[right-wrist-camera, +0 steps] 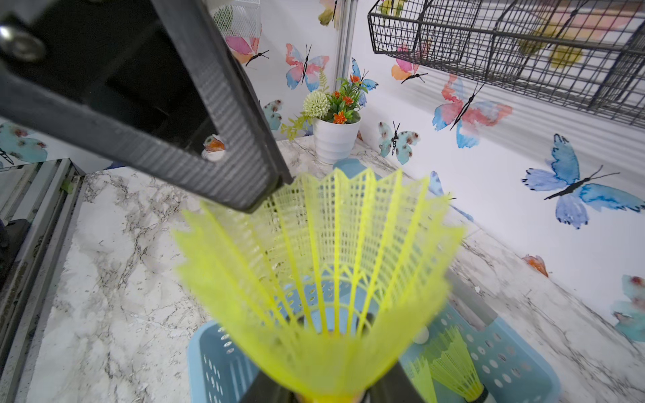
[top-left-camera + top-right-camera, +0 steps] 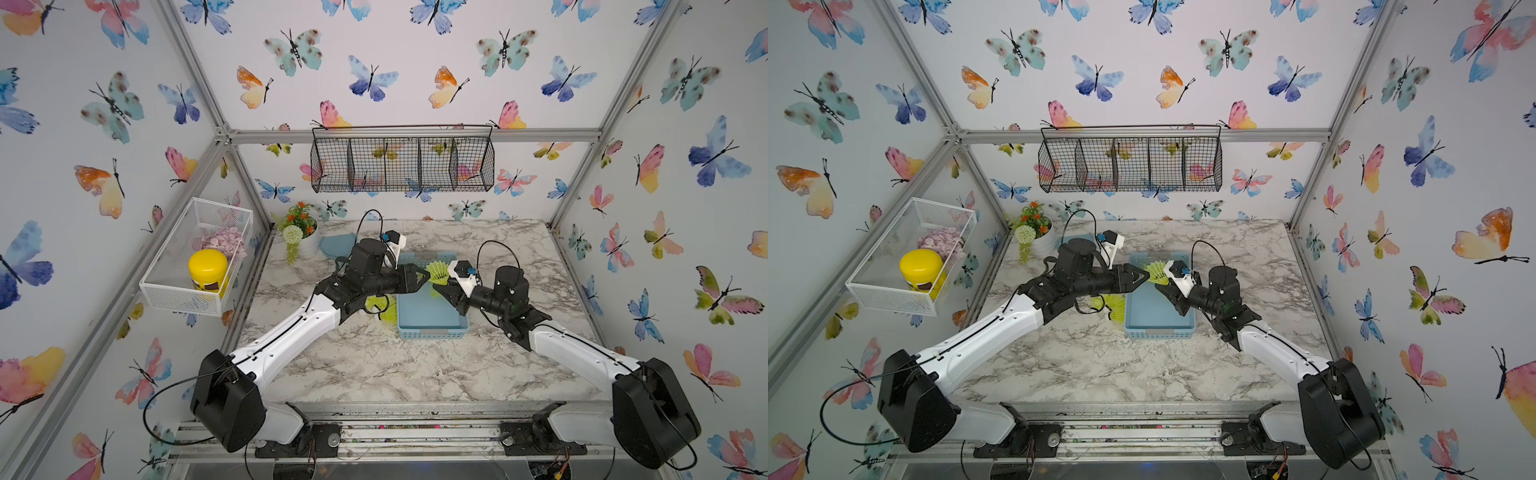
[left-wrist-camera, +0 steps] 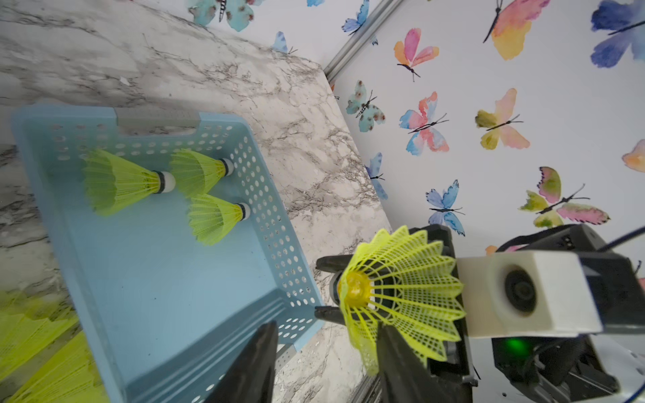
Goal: Put the shuttlecocks into the storage box
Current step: Place the shuttlecock in the storage box.
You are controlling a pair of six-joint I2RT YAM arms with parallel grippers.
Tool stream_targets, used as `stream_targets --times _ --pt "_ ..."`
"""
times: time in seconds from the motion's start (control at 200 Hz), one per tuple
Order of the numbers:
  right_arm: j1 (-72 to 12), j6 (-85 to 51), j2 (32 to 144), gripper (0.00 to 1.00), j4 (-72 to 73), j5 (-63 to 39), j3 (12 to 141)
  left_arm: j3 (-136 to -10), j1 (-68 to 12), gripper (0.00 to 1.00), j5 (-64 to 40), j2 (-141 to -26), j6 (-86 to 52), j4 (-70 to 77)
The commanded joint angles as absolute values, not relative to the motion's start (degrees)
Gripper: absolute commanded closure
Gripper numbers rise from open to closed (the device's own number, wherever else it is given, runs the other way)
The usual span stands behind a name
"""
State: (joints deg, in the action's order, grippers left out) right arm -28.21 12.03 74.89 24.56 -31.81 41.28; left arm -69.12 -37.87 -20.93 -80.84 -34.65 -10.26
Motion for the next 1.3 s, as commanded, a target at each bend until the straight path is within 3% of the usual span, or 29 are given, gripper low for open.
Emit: stream_targets --times 0.0,0.185,0.551,1.151,1.296 --pt "-28.39 11.93 75.14 0.72 18.84 -32.01 44.36 -72.96 -37.60 0.45 -13.54 -80.52 -26.23 -16.95" --pt "-28.43 11.52 77.96 0.71 10.51 -33.22 48.29 -74.55 -37.62 0.44 -9.54 -79.33 -13.55 -21.19" --pt "-28.39 11.07 80.14 0.68 4.06 -34.97 51.36 -76.56 -38.30 0.44 -18.64 -79.85 5.25 -23.91" --pt "-28.48 13.40 82.64 0.67 -2.09 -39.90 54.84 -84.08 -40.34 0.50 -25.93 -87.91 14.22 -29.88" --pt "-28.48 13.70 82.63 0.67 -2.41 -39.99 54.70 -84.73 -40.33 0.58 -26.19 -89.29 14.23 -30.41"
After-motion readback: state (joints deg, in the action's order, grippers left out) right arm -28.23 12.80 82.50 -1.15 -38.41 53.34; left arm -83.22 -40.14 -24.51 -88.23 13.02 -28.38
